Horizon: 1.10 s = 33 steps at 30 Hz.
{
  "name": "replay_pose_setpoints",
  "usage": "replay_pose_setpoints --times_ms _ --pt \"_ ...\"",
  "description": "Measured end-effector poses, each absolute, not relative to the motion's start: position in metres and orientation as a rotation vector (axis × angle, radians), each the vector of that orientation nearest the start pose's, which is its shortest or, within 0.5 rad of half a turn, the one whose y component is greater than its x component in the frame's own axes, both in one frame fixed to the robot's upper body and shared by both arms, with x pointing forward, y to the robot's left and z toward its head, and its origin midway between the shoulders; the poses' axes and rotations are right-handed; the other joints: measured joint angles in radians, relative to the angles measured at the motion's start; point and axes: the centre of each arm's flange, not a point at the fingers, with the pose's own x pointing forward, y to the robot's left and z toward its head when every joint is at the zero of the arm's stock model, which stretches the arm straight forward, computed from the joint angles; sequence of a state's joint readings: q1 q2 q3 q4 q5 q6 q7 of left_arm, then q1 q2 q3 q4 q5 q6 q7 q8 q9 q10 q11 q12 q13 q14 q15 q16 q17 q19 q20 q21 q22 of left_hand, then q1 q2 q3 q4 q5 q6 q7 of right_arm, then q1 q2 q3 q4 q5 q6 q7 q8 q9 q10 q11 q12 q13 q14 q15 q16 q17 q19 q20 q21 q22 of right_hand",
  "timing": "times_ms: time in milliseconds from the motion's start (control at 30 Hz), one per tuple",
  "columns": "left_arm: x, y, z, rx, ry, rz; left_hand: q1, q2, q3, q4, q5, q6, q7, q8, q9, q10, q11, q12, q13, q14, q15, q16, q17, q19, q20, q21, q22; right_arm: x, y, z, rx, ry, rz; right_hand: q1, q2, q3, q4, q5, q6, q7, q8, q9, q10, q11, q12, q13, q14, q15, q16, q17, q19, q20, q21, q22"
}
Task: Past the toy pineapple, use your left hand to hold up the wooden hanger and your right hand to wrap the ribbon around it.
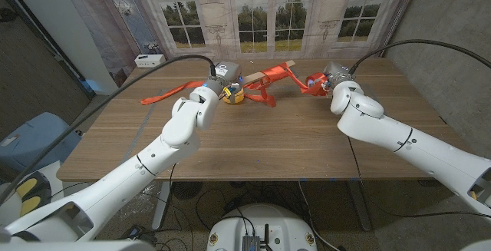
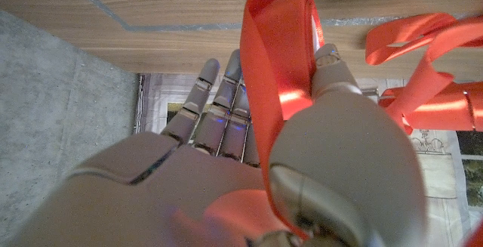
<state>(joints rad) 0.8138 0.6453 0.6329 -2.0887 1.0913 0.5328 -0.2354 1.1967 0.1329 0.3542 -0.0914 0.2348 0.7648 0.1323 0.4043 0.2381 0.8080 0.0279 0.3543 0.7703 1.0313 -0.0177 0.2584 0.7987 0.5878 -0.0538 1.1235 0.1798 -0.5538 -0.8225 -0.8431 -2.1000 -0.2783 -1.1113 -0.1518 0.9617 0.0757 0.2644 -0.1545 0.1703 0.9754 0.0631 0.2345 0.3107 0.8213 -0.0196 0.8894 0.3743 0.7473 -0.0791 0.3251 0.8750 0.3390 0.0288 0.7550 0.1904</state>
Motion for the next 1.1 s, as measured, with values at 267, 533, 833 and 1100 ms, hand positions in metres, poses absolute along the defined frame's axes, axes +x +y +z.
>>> replay_pose_setpoints --times_ms 267,533,833,1100 --pt "0.529 0.145 0.062 1.607 -0.612 0.222 0.005 -0.005 0.0 0.0 -0.02 0.014 -0.001 -0.008 0.0 0.013 0.001 -0.017 -0.02 0.009 0.001 -0.007 -0.024 0.009 -0.002 0.009 0.001 0.573 -0.215 0.065 -1.291 -0.129 -0.333 0.0 0.0 0.0 0.0 0.0 0.0 0.0 -0.007 0.0 -0.001 -0.001 0.0 0.0 -0.009 0.002 -0.004 -0.006 -0.005 -0.005 0.0 0.0" --pt "0.533 0.144 0.061 1.636 -0.543 0.169 0.011 -0.01 0.0 0.0 -0.039 0.022 0.0 -0.012 0.0 0.028 -0.003 -0.026 -0.042 0.023 0.0 -0.012 -0.048 0.018 -0.007 0.019 -0.001 0.581 -0.222 0.056 -1.318 0.031 -0.304 0.0 0.0 0.0 0.0 0.0 -0.038 -0.039 -0.022 -0.009 -0.029 -0.029 0.0 0.0 -0.035 0.011 -0.032 -0.023 -0.02 -0.009 0.0 0.0" --pt "0.537 0.143 0.059 1.664 -0.455 0.111 0.011 -0.011 0.013 -0.012 -0.058 0.024 -0.005 -0.039 0.0 0.038 -0.004 -0.063 -0.074 0.017 -0.009 -0.043 -0.1 0.019 -0.005 0.023 -0.005 0.588 -0.224 0.053 -1.353 0.122 -0.274 -0.016 0.016 0.0 0.0 -0.001 -0.069 -0.069 -0.043 -0.017 -0.067 -0.037 -0.036 -0.011 -0.051 0.015 -0.038 -0.032 -0.021 -0.011 0.0 -0.001" --pt "0.539 0.145 0.06 1.686 -0.415 0.086 -0.081 -0.092 0.093 -0.037 -0.058 0.048 -0.166 -0.154 0.179 0.036 -0.13 -0.159 -0.16 -0.061 -0.119 -0.085 -0.29 -0.036 0.004 -0.021 -0.014 0.592 -0.224 0.051 -1.371 0.19 -0.254 -0.032 0.031 -0.005 0.005 0.006 -0.154 -0.154 -0.058 -0.036 -0.21 -0.037 -0.136 -0.05 -0.122 0.019 -0.074 -0.063 -0.038 0.005 0.0 -0.004"
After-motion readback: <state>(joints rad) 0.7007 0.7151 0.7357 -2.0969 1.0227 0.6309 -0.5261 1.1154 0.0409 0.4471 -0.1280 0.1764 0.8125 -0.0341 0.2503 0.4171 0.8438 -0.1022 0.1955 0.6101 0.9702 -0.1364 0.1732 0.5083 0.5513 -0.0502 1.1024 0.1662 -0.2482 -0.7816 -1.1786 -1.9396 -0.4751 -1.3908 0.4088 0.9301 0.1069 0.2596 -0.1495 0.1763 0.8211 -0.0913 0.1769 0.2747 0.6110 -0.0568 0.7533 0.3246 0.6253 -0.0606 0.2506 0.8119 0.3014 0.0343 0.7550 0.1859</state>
